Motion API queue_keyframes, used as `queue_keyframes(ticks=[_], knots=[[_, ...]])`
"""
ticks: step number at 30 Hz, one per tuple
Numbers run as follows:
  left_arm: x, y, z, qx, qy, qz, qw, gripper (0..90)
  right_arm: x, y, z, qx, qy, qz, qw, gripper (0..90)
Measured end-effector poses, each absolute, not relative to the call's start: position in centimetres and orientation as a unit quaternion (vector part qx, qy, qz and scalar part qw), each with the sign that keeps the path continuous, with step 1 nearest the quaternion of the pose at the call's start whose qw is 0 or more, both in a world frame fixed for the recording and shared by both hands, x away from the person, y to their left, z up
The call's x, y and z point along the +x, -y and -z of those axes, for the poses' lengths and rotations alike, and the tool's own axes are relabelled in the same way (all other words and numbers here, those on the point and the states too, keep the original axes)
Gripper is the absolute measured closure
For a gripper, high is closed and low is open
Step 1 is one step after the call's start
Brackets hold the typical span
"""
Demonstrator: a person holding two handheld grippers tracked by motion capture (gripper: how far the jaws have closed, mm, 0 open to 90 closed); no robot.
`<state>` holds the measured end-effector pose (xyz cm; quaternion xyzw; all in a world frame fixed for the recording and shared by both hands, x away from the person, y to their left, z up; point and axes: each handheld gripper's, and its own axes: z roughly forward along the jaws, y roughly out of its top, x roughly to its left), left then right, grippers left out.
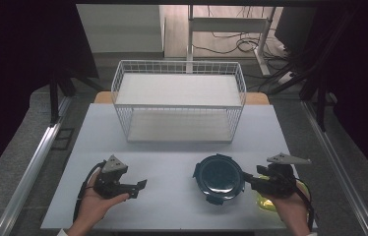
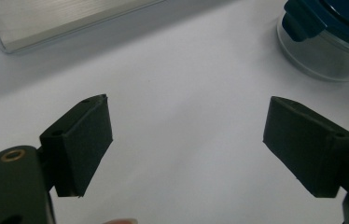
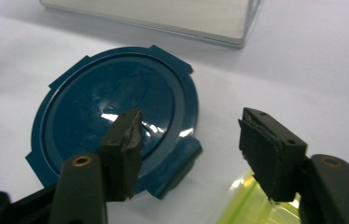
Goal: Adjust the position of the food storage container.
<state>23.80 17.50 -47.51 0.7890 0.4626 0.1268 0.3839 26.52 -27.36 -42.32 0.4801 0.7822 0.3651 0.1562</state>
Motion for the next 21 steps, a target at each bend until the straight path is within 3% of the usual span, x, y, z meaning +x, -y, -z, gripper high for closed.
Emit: queue_keyframes(ticks=[4, 13, 21], knots=[[23.8, -17.4, 47.6, 0.79, -0.464, -0.123, 0.381, 15.6, 27.1, 26.9, 42.6, 0.477, -0.79, -0.35, 0.162, 48.7], [23.8, -17.3, 47.7, 0.792, -0.463, -0.121, 0.378, 15.6, 28.7, 27.1, 43.4, 0.497, -0.789, -0.325, 0.156, 77.9], [23.8, -17.3, 47.8, 0.793, -0.464, -0.12, 0.376, 15.7, 29.7, 26.1, 44.3, 0.5, -0.8, -0.286, 0.165, 87.9]])
